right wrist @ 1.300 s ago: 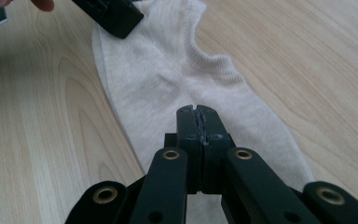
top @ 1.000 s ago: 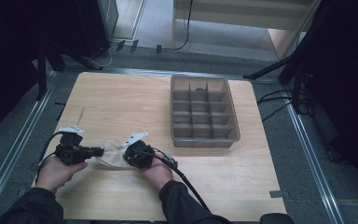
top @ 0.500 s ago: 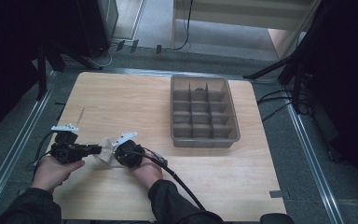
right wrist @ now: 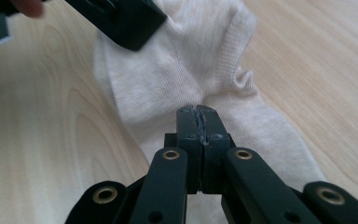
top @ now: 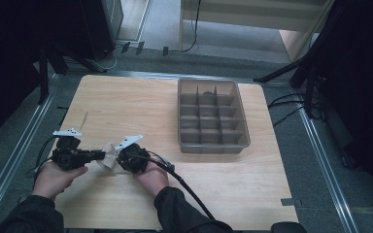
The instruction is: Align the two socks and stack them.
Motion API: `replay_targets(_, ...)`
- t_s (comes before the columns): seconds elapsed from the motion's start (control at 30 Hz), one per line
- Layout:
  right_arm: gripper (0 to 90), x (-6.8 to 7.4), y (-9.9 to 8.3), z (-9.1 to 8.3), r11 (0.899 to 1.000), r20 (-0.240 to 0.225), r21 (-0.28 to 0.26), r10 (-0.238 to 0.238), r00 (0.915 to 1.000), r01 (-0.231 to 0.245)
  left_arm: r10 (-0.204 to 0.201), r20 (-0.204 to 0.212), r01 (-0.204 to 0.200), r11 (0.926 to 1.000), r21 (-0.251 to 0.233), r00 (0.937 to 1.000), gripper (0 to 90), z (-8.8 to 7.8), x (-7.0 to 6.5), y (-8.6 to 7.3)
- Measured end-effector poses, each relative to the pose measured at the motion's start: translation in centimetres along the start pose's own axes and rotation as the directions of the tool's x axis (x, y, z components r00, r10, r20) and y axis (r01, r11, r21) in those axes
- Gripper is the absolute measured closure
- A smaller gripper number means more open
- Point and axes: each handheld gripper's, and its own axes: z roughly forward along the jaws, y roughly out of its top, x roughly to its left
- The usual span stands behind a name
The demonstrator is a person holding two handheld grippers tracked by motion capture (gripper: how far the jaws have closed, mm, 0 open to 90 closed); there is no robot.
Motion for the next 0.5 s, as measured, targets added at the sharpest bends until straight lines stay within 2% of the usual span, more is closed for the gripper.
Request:
replay_targets(0.17, 88.6, -0.1, 0.1, -1.3, 1.000, 0.000, -0.007, -0.021, 0.9998, 0.021, 0.006, -0.004, -0.006, 1.0000, 0.003, 1.0000, 82.0, 0.0, -0.1, 0.0)
replay_targets(0.5, 87.6, -1.7, -1.3, -3.5, 1.000, 0.018, -0.025, 0.004, 0.9998, -0.004, 0.003, -0.014, -0.003, 1.0000, 0.005, 0.9999, 81.8, -0.1, -0.1, 0.0)
